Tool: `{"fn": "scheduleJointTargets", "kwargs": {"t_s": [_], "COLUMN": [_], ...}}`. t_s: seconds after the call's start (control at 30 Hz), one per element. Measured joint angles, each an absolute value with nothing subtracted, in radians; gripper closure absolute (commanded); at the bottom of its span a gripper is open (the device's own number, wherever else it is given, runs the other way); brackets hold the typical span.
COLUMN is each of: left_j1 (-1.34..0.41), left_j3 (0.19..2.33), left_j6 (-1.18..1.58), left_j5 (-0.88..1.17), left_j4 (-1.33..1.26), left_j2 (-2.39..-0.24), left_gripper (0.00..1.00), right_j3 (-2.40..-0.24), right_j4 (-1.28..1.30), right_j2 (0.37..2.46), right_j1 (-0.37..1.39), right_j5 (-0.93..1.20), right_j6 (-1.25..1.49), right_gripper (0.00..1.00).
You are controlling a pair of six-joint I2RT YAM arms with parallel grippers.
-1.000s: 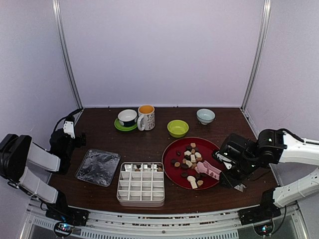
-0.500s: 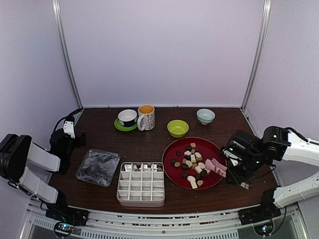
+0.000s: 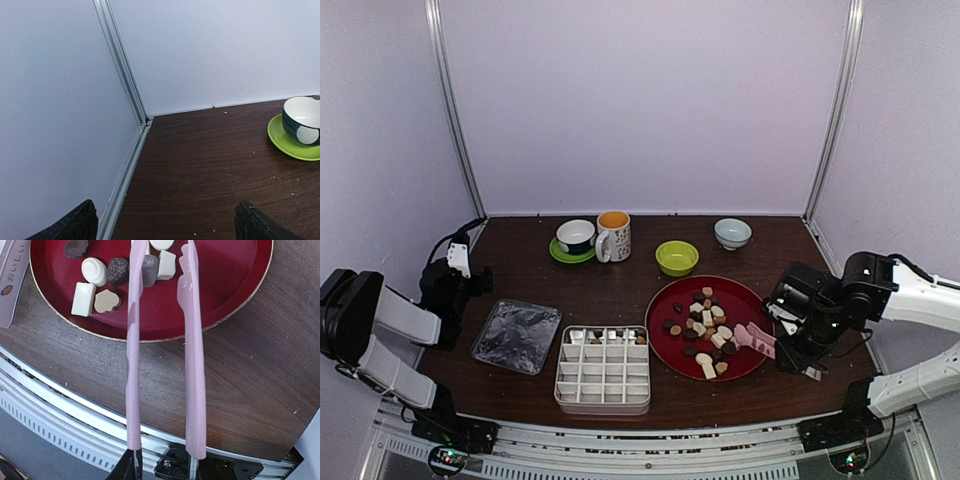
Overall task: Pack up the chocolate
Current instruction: Pick up the fake chocolate from the plate.
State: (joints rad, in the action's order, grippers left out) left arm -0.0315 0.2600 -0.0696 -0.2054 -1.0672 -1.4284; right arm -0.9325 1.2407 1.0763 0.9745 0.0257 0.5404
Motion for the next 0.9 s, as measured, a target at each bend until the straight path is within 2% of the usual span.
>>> {"fn": "scheduleJointTargets", "kwargs": {"t_s": [0.9], "left_j1": [-0.031], "left_j3": [0.260], "left_j6": [-0.070], "left_j5": [-0.205], "left_j4": [-1.067], "left_j2": [-1.428], "left_gripper": [0.02], "right_j3": [-0.922], "right_j4": [1.129], "right_j2": [1.205], "right_j1": [0.921], "right_j5": [-0.004], "right_j6": [0.518], "right_gripper": [0.69]}}
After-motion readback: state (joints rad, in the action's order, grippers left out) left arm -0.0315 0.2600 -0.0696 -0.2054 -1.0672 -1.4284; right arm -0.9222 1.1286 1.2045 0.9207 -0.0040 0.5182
